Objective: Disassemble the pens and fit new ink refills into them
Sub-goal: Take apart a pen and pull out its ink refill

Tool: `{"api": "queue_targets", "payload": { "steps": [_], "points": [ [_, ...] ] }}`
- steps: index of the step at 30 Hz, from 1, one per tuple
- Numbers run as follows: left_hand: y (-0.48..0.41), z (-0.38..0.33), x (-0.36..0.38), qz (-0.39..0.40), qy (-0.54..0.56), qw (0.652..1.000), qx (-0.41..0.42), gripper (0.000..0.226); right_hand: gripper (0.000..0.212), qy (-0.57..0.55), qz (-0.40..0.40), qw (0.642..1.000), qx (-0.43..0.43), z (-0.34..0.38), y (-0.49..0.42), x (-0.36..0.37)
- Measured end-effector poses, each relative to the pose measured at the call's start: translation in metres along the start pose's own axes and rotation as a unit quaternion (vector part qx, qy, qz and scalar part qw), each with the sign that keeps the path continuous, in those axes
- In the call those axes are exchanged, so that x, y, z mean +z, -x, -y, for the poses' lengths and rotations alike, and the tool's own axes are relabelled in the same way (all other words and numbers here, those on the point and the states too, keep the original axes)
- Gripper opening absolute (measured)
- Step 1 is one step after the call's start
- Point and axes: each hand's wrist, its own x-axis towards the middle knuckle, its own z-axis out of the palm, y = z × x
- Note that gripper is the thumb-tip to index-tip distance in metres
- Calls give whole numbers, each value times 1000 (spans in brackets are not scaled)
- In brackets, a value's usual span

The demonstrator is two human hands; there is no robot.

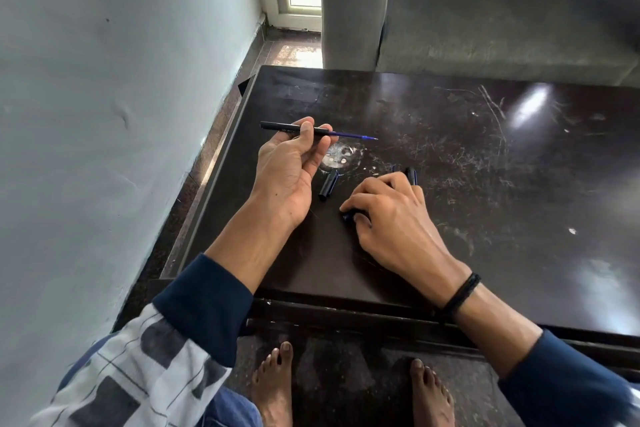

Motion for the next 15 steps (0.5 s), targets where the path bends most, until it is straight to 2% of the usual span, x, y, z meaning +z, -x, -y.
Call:
{"api": "queue_targets", "payload": {
  "steps": [5, 9, 12, 15],
  "points": [
    [0, 0, 0, 6, 1, 1000, -4, 8, 36, -27, -6, 1000, 12, -2, -3, -3],
    [1, 0, 1, 9, 0, 1000, -4, 8, 33, -111, -111, 986, 53, -12, -10, -10],
    [3, 5, 3, 17, -1, 1000, -2, 9, 21, -281, -128, 941, 142, -18, -17, -15],
    [7, 13, 6, 29, 3, 999, -15, 11, 13, -424, -133, 877, 182, -20, -20, -14]
  ]
}}
